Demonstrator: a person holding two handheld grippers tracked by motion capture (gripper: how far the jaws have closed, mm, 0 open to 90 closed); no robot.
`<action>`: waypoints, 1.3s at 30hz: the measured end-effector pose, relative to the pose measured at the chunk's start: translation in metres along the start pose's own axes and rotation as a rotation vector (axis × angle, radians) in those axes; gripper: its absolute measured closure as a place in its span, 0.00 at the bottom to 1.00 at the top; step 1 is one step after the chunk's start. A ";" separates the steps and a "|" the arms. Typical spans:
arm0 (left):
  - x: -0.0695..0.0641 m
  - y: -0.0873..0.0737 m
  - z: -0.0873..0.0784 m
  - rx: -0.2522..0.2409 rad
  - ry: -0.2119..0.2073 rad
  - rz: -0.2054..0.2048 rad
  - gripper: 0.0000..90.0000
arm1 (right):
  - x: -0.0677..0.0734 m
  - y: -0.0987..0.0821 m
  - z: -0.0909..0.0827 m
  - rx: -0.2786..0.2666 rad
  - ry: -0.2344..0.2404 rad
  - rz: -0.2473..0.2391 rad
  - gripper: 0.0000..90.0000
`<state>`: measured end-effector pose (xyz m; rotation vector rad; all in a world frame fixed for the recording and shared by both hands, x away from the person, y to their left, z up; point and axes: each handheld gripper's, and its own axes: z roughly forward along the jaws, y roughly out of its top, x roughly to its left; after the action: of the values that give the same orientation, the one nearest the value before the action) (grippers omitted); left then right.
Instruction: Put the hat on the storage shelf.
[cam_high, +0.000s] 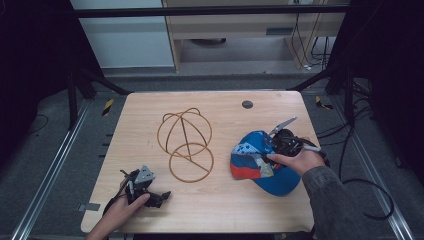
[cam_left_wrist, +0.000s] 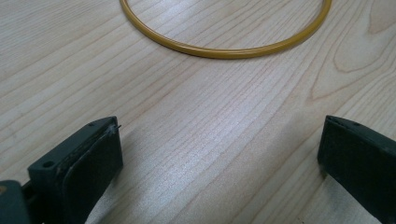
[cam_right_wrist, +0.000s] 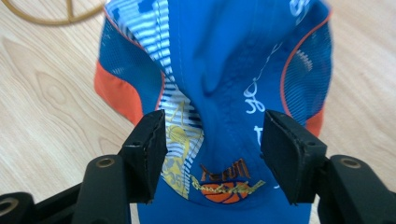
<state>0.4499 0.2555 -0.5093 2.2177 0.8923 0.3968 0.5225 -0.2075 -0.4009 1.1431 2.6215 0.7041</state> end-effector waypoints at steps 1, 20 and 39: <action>0.000 0.000 0.000 0.000 -0.001 0.001 0.00 | -0.001 0.000 0.004 0.016 -0.002 -0.007 0.48; 0.000 0.000 0.000 0.000 0.000 0.000 0.00 | -0.002 0.002 0.006 0.030 0.034 -0.012 1.00; 0.000 0.000 0.000 0.000 0.000 0.000 0.00 | 0.001 0.019 -0.058 -0.081 0.014 -0.033 1.00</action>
<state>0.4502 0.2550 -0.5093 2.2183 0.8922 0.3969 0.5139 -0.2155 -0.3413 1.0736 2.5916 0.8066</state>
